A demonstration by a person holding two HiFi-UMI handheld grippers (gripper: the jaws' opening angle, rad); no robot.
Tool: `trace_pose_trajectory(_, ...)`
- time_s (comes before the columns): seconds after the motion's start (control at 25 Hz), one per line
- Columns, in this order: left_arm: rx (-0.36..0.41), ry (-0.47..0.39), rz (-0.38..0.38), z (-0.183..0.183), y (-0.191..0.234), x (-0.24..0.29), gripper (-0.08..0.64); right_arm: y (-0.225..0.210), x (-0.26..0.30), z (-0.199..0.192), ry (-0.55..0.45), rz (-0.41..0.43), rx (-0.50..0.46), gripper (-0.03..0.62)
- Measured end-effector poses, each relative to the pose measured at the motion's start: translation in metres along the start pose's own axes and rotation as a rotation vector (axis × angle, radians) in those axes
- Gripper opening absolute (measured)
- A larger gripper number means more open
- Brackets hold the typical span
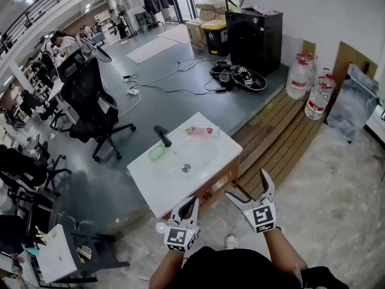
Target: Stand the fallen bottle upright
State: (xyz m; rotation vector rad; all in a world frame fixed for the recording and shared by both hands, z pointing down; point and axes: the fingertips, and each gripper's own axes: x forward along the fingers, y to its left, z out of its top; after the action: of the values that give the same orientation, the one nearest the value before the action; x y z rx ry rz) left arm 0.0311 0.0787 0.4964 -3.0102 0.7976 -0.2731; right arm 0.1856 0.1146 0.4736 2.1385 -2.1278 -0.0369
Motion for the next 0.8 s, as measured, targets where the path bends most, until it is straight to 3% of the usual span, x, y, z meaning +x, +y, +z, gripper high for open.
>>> trace_pose_trajectory(0.24,-0.035,-0.005,0.042,0.001,0.023,0.015,0.017,-0.003,0.036,0.001,0.019,0.050,-0.017,0.598)
trace_pose_trajectory(0.8,-0.083,0.018,0.125,-0.017,0.137,0.078,0.017,-0.005,0.180,0.003,0.060,0.141,-0.060,0.598)
